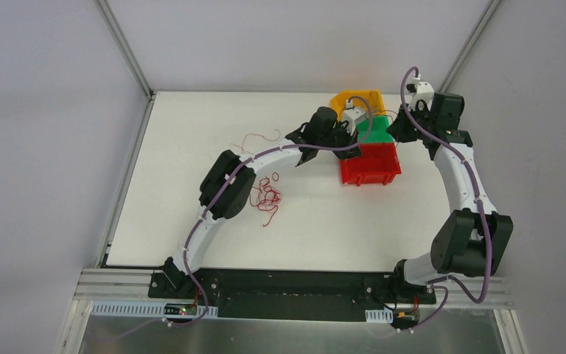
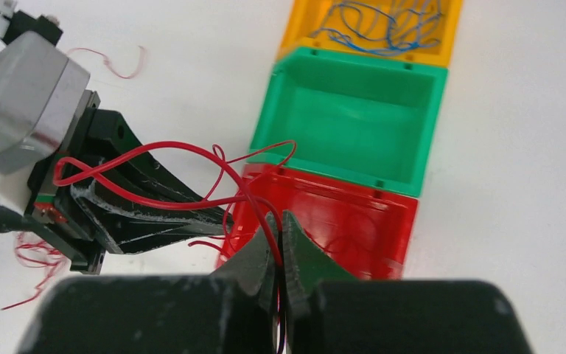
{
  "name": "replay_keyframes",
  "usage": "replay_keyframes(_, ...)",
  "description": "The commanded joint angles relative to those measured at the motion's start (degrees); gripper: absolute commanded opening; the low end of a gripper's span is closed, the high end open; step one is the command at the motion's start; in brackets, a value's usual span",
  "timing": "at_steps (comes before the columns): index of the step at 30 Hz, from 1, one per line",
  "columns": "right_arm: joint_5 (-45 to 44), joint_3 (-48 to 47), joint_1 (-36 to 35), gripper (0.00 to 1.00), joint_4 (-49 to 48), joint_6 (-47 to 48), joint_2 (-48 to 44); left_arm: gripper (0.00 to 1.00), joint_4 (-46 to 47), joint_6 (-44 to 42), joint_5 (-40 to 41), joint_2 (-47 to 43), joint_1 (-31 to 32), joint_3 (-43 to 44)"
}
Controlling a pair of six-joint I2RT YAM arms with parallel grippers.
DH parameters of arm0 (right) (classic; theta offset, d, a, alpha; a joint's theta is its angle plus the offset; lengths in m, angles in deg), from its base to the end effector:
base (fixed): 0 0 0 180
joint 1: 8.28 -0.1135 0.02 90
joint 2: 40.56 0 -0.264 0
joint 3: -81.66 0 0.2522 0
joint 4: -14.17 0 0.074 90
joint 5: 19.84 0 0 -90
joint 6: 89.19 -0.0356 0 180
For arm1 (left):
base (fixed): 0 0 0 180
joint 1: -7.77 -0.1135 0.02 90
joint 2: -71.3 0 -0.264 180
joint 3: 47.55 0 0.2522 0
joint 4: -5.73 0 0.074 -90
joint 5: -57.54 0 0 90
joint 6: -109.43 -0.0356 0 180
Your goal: Untangle the cables
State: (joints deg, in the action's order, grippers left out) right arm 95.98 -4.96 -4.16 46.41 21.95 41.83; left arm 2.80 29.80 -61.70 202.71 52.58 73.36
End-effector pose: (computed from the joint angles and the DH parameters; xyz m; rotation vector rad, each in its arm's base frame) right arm 0.3304 -0.0083 0.3440 -0.5664 1.9307 0.1840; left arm 0.3742 -0.3963 0.2411 0.9297 1.6872 -1.1260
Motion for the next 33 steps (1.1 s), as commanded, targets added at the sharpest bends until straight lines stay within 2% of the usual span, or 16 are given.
replay_keyframes(1, 0.8, 1.0, 2.2, 0.00, -2.3, 7.0, 2.7, 0.00, 8.6, -2.9, 2.6, 2.6, 1.4, 4.6)
replay_keyframes(3, 0.9, 1.3, 2.3, 0.00, -2.7, 9.0, 4.2, 0.01, 8.9, -3.1, 3.3, 4.4, 1.8, 4.9)
replay_keyframes(4, 0.9, 1.6, 2.3, 0.00, -2.9, 9.7, 4.6, 0.07, 8.9, -3.2, 3.6, 5.0, 1.9, 5.0)
replay_keyframes(6, 1.0, 1.8, 2.2, 0.00, -3.2, 11.1, 5.8, 0.25, 8.7, -3.0, 3.7, 5.6, 1.9, 5.0)
replay_keyframes(10, 0.4, 1.1, 2.3, 0.00, -2.5, 14.4, 8.0, 0.50, 7.7, -2.1, 2.8, 1.5, 1.8, 1.3)
replay_keyframes(14, 0.9, 1.1, 2.3, 0.00, -2.2, 16.5, 8.5, 0.64, 7.6, -0.5, 0.7, -6.2, 1.7, -4.5)
replay_keyframes(16, 1.6, 1.5, 2.3, 0.00, -2.0, 18.3, 8.1, 0.68, 7.4, 1.9, -0.5, -10.1, 1.4, -6.9)
replay_keyframes(20, 4.1, 2.8, 2.2, 0.00, 0.9, 28.0, 6.5, 0.74, 4.8, 7.3, -4.3, -17.6, -1.5, -10.8)
replay_keyframes(23, 6.0, 1.5, 2.0, 0.00, 8.4, 40.7, 6.5, 0.74, 1.4, 7.5, -5.6, -22.5, -4.1, -14.6)
replay_keyframes(26, 5.3, -1.3, 1.7, 0.00, 15.4, 49.0, 8.3, 0.75, -1.9, 6.5, -6.4, -26.8, -6.6, -18.2)
replay_keyframes(30, 1.8, -6.8, 0.7, 0.00, 22.6, 53.1, 12.9, 0.76, -5.4, 5.6, -6.2, -30.8, -9.2, -21.6)
replay_keyframes(33, -1.5, -9.2, -1.4, 0.00, 23.6, 54.4, 16.1, 0.76, -6.8, 5.8, -5.9, -33.3, -11.2, -23.4)
